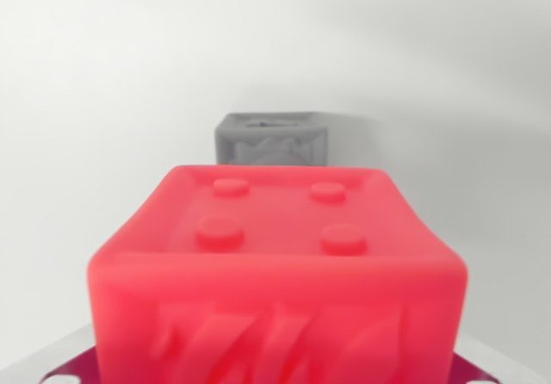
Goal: Destack cube
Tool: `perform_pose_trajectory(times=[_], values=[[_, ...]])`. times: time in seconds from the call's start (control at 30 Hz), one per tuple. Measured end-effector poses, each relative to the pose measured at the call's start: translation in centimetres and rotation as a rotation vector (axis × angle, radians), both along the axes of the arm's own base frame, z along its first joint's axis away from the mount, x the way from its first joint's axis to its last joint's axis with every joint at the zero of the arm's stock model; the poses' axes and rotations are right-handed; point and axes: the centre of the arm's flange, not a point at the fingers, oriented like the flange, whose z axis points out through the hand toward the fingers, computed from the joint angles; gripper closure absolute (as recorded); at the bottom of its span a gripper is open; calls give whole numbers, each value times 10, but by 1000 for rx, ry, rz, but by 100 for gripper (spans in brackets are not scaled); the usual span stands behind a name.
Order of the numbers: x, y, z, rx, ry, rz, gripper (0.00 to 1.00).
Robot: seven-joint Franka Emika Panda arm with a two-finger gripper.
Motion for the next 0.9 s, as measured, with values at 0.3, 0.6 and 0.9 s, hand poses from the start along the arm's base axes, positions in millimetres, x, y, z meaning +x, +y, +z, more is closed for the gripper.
perform_pose_trajectory(times=[0.3,0.6,0.9], values=[[0,0,26,1,-1,1,100],[-6,1,34,1,5,20,100],[-18,4,22,1,7,65,100]])
